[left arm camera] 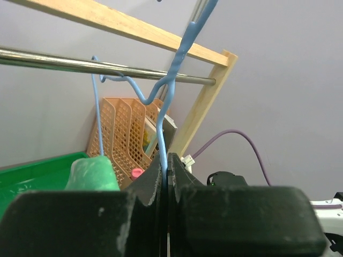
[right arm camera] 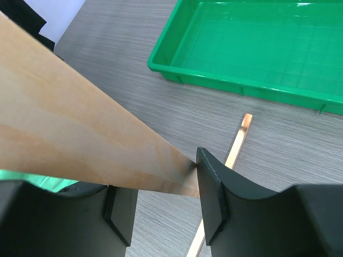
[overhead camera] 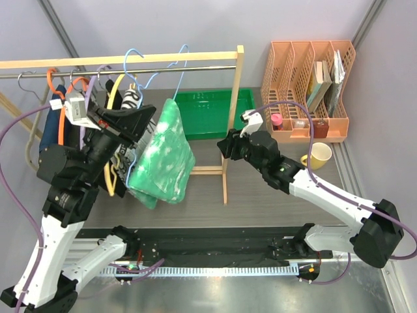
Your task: Remove the trousers from the hanger
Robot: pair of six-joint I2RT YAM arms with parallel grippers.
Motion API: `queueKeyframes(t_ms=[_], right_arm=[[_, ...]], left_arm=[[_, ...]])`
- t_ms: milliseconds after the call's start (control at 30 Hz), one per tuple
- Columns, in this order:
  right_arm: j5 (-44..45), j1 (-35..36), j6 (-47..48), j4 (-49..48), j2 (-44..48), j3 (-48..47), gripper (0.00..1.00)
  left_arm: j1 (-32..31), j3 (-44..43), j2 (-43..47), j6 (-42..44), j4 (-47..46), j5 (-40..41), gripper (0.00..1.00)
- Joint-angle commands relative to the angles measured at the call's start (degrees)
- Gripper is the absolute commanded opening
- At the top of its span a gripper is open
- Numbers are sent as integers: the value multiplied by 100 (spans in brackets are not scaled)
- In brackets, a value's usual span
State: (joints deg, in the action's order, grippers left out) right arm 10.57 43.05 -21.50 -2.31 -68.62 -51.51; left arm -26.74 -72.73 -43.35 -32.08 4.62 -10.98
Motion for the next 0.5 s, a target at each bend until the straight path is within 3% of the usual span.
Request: queueKeyframes(t_ms=[0, 100, 333, 467], right_arm=[[262, -182, -338, -578, 156, -166, 50], [235, -235, -285, -561, 51, -280, 50], [95, -455, 31, -385, -362, -729, 52], [77, -455, 163, 132, -363, -1106, 62]], left_arm=[[-15, -778, 2, -35, -1035, -106, 0], [-15, -822, 133, -307, -560, 25, 0], [-15, -1944, 108, -984, 1426, -61, 0], [-15, -2464, -85, -1319, 2296, -194, 0]])
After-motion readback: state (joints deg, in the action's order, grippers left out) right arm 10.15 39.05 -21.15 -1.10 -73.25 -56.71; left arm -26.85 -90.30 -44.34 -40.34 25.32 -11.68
